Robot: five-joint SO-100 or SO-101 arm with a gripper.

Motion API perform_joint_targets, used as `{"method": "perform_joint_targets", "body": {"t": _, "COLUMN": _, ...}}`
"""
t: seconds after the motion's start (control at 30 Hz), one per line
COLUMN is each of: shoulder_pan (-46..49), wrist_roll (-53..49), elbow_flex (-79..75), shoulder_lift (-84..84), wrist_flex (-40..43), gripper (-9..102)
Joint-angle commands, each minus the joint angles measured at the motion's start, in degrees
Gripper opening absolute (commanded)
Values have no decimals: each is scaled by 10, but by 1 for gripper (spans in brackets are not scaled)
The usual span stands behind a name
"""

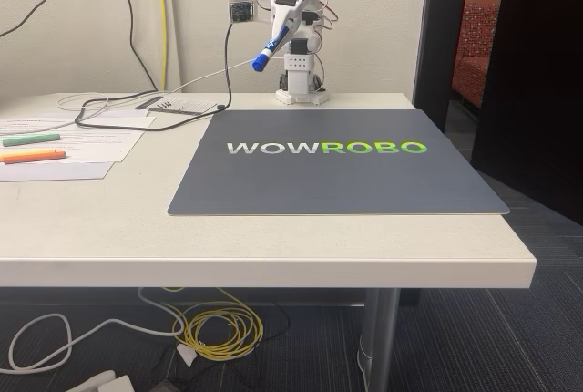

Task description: Pick up the blue marker.

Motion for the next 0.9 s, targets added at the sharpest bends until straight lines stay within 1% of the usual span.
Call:
{"method": "perform_joint_targets", "body": {"t": 0.0, "shoulder_pan": 3, "wrist_roll": 29, "elbow_flex": -4, "shoulder_lift": 18, "wrist_flex": 11, "gripper": 5}}
{"method": "perform_joint_targets", "body": {"t": 0.17, "shoulder_pan": -2, "wrist_roll": 49, "elbow_flex": 8, "shoulder_lift": 33, "wrist_flex": 28, "gripper": 5}}
{"method": "perform_joint_targets", "body": {"t": 0.47, "shoulder_pan": -24, "wrist_roll": 66, "elbow_flex": 112, "shoulder_lift": 163, "wrist_flex": 30, "gripper": 5}}
{"method": "perform_joint_targets", "body": {"t": 0.67, "shoulder_pan": -55, "wrist_roll": 51, "elbow_flex": 166, "shoulder_lift": 243, "wrist_flex": 45, "gripper": 5}}
{"method": "perform_joint_targets", "body": {"t": 0.87, "shoulder_pan": -105, "wrist_roll": 27, "elbow_flex": 168, "shoulder_lift": 243, "wrist_flex": 46, "gripper": 5}}
